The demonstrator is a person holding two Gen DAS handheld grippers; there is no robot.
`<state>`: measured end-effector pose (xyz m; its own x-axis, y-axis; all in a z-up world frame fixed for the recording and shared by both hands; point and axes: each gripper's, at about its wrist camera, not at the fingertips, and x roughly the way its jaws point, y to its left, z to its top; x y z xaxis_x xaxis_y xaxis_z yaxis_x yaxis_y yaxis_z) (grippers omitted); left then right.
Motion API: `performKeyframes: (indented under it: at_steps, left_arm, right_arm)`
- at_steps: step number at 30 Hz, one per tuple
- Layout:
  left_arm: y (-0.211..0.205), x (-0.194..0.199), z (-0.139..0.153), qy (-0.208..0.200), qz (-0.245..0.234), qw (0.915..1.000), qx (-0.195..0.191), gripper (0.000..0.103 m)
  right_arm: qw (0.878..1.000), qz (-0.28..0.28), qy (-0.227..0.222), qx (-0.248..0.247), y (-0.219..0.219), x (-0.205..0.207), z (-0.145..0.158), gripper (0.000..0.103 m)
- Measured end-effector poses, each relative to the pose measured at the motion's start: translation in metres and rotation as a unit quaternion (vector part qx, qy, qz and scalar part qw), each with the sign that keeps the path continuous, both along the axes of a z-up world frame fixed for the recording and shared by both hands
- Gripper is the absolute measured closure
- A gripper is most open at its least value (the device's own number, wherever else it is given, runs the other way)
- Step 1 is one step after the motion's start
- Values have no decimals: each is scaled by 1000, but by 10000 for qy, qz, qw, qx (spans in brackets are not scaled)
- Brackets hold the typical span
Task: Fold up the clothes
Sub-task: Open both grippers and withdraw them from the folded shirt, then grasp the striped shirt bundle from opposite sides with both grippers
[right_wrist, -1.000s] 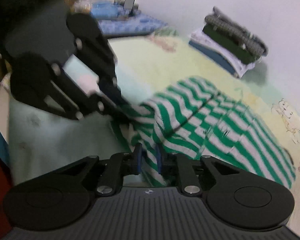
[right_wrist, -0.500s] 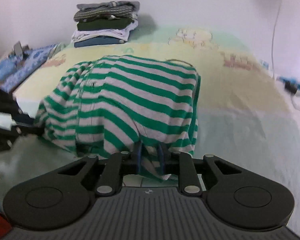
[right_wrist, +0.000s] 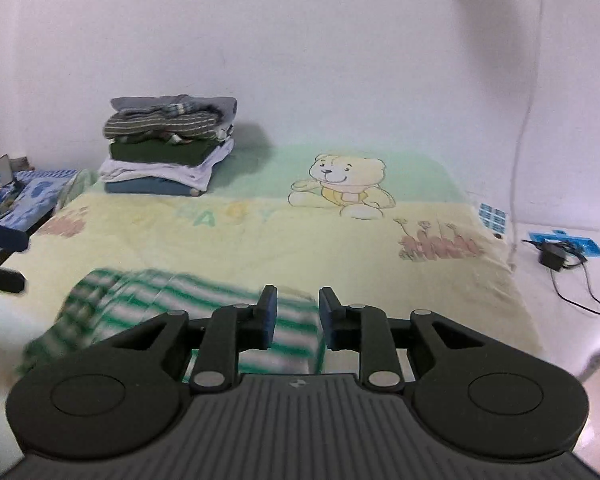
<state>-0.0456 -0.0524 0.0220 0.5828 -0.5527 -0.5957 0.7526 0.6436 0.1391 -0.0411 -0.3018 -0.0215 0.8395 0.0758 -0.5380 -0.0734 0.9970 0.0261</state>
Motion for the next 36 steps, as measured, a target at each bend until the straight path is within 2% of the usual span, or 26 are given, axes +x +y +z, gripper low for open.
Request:
performKeyframes:
  at_steps: [4, 5, 9, 10, 13, 15, 17, 20, 24, 26, 27, 29, 31, 32, 36]
  left_arm:
    - [-43, 14, -41, 286, 14, 9994, 218, 66]
    - [-47, 11, -50, 384, 25, 9988, 303, 66]
    - [-46, -12, -69, 416, 270, 9985, 238, 66]
    - [-48, -13, -70, 422, 339, 9983, 210, 66]
    - [-53, -15, -73, 432, 521, 9976, 155, 65]
    - [-55, -14, -71, 494, 591, 9969, 172, 65]
    - [-54, -20, -68, 473, 587, 9969, 241, 65]
    - [-55, -26, -70, 353, 700, 9966, 238, 65]
    - [-57, -33, -71, 315, 927, 9952, 88, 65]
    - [-56, -35, -73, 248, 958, 9951, 47, 65]
    - [-55, -37, -73, 209, 974, 9950, 45, 65]
    - [-54, -42, -74, 128, 1008, 9948, 42, 65]
    - [-52, -46, -72, 130, 991, 9950, 27, 58]
    - [-49, -47, -71, 180, 953, 9953, 12, 51]
    - [-33, -50, -59, 281, 1038, 9941, -147, 45]
  right_arm:
    - [9992, 249, 223, 197, -2, 25, -24, 79]
    - [9992, 291, 258, 45, -4, 26, -29, 79]
    - [9965, 381, 570, 479, -32, 19, -47, 77]
    - [9956, 384, 558, 643, -37, 16, -51, 75]
    - [9955, 403, 534, 671, -36, 17, -51, 75]
    - [9960, 442, 559, 538, -35, 16, -43, 72]
    - [9948, 295, 588, 777, -45, 8, -29, 72]
    - [9940, 454, 343, 934, -46, -14, -15, 72]
    - [9941, 753, 572, 528, -22, -35, -30, 76]
    - [9942, 468, 694, 672, -23, -38, -50, 75]
    - [9939, 366, 618, 842, -26, -41, -55, 75]
    - [9952, 388, 620, 643, -20, -41, -52, 73]
    - [9959, 398, 620, 516, -16, -40, -51, 72]
    - [9960, 387, 612, 521, -16, -40, -51, 72]
    - [9968, 227, 580, 497, -14, -41, -52, 70]
